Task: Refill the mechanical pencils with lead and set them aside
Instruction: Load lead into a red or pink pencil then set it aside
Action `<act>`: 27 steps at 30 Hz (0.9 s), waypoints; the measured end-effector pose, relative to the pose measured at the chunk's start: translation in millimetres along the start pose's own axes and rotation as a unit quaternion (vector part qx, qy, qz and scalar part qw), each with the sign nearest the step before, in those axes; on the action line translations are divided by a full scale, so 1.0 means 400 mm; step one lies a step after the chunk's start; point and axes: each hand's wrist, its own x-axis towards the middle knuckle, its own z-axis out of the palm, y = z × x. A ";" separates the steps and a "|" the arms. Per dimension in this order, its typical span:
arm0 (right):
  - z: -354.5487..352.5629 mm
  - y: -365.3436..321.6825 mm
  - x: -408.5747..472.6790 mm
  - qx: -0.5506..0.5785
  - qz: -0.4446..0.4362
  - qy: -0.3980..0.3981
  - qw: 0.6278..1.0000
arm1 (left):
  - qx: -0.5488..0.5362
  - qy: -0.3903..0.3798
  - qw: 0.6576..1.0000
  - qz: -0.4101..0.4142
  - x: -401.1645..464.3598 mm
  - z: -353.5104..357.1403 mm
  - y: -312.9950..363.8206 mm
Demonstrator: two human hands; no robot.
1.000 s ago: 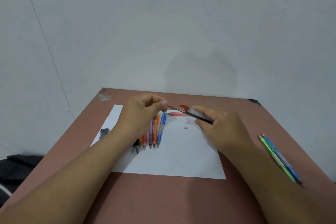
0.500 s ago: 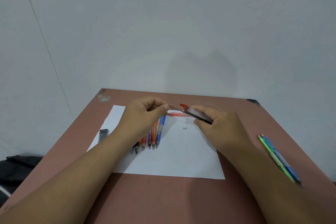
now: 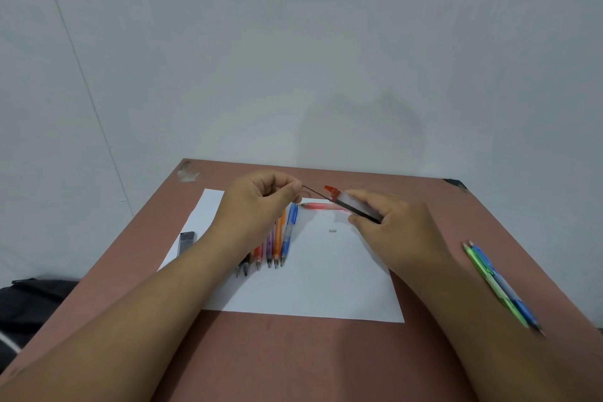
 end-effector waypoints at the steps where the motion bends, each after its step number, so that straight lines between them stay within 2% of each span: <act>1: 0.000 0.000 0.000 0.003 0.002 0.001 1.000 | -0.005 0.000 1.000 -0.004 0.000 0.000 0.002; 6: 0.001 0.002 0.000 0.018 0.010 0.001 1.000 | -0.018 -0.001 1.000 -0.021 -0.002 -0.001 0.007; 17: 0.002 0.007 0.001 0.006 0.009 0.004 1.000 | -0.030 -0.013 0.999 -0.005 -0.006 0.000 0.004; 27: 0.000 0.008 0.002 0.002 0.007 0.000 1.000 | -0.030 0.011 0.999 0.005 -0.002 -0.002 -0.002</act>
